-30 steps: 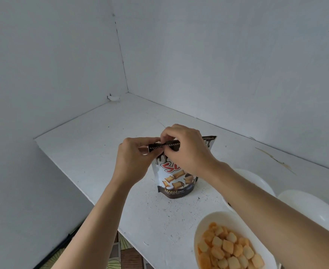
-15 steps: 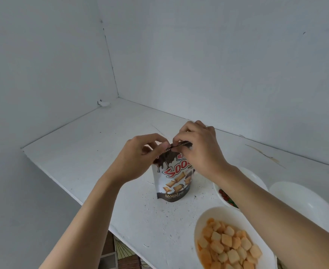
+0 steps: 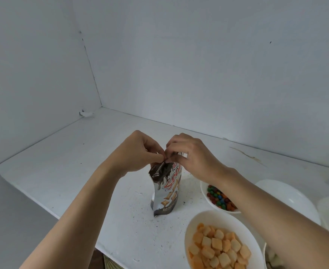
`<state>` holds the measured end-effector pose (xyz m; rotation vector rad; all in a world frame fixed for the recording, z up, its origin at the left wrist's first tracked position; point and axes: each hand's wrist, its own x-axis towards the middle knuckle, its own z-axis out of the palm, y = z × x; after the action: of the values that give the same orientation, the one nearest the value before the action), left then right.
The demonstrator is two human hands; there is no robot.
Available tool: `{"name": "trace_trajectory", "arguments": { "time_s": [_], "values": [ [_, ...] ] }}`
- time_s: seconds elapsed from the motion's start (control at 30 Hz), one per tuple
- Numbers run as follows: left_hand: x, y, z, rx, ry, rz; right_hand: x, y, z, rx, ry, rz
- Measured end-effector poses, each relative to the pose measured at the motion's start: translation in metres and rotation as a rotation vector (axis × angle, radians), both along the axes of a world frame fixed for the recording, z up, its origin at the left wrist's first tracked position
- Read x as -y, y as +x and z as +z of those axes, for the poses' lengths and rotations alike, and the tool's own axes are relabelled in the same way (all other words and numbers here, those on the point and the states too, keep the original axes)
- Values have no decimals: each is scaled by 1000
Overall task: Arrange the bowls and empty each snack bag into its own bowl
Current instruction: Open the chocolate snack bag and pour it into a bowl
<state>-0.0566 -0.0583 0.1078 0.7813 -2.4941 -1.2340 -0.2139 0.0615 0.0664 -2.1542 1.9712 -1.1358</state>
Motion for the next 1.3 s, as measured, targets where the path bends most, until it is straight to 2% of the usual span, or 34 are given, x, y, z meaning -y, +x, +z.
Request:
{"name": "trace_trajectory", "arguments": {
  "time_s": [0.17,0.5,0.67,0.8,0.97,1.03,1.13,1.3],
  "values": [
    [-3,-5,-4,17,-50,-32,-1,-3,-2,-79,38,23],
    [6,-7,-8,80,-80,15,-5,1,-10,-182,-14,59],
    [11,-1,3,86,17,-58,-8,2,-5,-220,-80,41],
    [7,-4,8,131,-46,-171,-9,0,-7,-215,-36,40],
    [6,-11,12,167,-121,-182,-14,-1,-4,-165,62,19],
    [6,-17,8,183,-206,-149,-17,1,2,-126,112,8],
    [14,-19,7,151,-315,13,-25,1,11,-66,186,-68],
    [19,-16,-1,79,-179,131,-23,-4,11,-107,251,-109]
  ]
}}
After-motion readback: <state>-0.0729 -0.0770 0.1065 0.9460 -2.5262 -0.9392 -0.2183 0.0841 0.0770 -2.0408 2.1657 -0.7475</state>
